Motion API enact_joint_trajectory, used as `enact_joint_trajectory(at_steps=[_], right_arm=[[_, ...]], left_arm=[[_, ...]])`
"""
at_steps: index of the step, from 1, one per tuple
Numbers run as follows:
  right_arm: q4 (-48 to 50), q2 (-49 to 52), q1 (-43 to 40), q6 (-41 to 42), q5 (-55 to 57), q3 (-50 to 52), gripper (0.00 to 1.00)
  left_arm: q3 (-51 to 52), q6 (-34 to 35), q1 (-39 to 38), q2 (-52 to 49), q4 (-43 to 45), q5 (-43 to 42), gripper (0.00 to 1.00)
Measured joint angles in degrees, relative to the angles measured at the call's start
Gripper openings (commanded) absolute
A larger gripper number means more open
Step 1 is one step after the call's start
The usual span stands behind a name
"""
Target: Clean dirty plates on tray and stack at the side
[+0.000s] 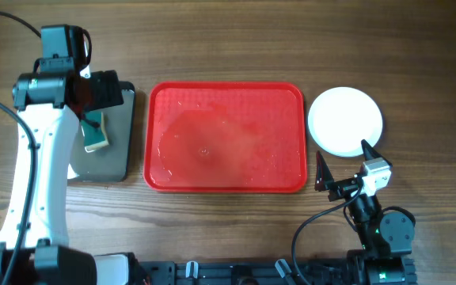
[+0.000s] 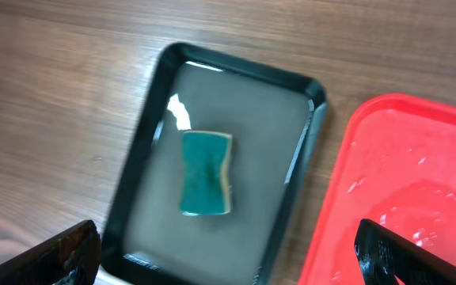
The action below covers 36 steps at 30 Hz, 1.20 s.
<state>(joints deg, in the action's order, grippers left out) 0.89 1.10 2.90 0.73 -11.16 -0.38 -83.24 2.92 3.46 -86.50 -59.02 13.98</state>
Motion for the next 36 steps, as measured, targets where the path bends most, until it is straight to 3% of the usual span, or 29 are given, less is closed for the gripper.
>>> enact_joint_trajectory(at_steps=[10,14,17,24,28,36], right_arm=[[-0.02,0.00,0.00,0.00,-0.02,0.00,1.00],[-0.04,-0.04,0.00,-0.02,-0.02,0.02,1.00],[0.00,-0.11,0.00,-0.02,0.00,0.02,1.00],[-0.02,-0.11,0.00,0.00,-0.02,0.02,1.00],[-0.02,-0.11,0.00,0.00,-0.02,0.02,1.00],[-0.02,-0.11,0.00,0.00,-0.02,0.02,1.00]], left_arm=[[0.48,-1.70,-2.45,33.20,-2.73,2.64,1.00],[11.91,-1.88,-2.45,46.88,10.95,0.81,1.00],[28.13,-1.86,-2.34,57.13,26.86,-2.12,1.00],[56.19,-1.88,-2.34,72.59,47.69,-10.51,1.00],[67.63,-1.88,-2.34,78.73,53.81,-14.08,1.00],[75.82,-1.88,-2.34,84.24,56.65,-15.41,1.00]])
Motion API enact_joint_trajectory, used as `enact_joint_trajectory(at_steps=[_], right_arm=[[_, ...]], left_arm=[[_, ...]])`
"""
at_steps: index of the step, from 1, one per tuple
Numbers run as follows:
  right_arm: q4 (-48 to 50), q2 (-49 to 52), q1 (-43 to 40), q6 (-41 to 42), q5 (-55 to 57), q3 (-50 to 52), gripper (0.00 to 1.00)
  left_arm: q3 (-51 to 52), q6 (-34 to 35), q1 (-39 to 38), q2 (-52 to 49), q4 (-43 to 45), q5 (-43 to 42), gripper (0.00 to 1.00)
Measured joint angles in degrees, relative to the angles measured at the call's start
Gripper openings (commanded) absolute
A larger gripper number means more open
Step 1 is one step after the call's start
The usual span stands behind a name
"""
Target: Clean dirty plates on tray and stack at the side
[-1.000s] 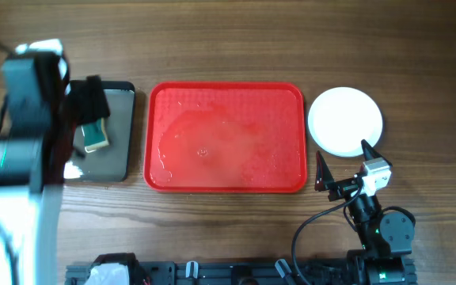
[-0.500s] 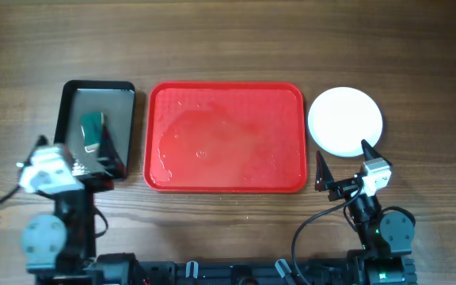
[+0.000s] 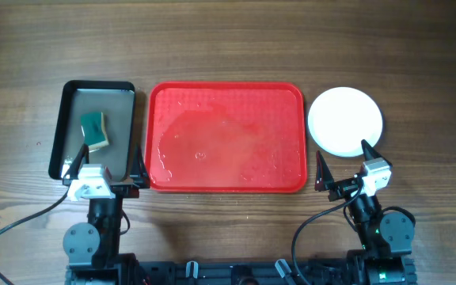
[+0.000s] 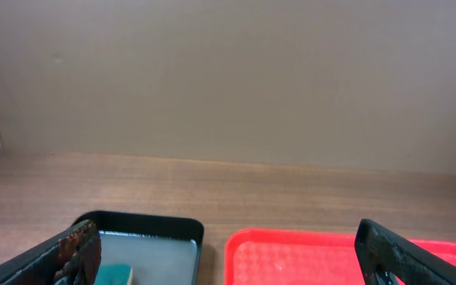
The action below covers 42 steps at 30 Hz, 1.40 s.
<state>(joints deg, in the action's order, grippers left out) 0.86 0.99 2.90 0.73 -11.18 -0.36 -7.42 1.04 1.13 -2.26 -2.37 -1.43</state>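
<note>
The red tray (image 3: pixel 226 136) lies wet and bare in the table's middle, also showing at the bottom of the left wrist view (image 4: pixel 315 257). White plates (image 3: pixel 345 120) sit stacked to its right. A green sponge (image 3: pixel 94 131) rests in the black water tray (image 3: pixel 63 131). My left gripper (image 3: pixel 105 168) stands open at the near edge, between the black tray and the red one, holding nothing. My right gripper (image 3: pixel 343 162) is open just below the plates, empty as well.
Bare wood surrounds the trays. Both arm bases sit at the table's near edge. A plain wall fills the upper part of the left wrist view.
My left arm has gone from reaching over the black tray at the far left to folded back at the near edge. The sponge lies in the tray as before. The right arm is unchanged.
</note>
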Motion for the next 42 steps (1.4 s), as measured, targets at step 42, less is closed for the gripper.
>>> enact_joint_trajectory(at_steps=[42], right_arm=[[0.00,0.00,0.00,0.00,0.00,0.00,1.00]], left_arm=[[6.93,0.04,0.00,1.49,-1.73,-0.66,1.00]])
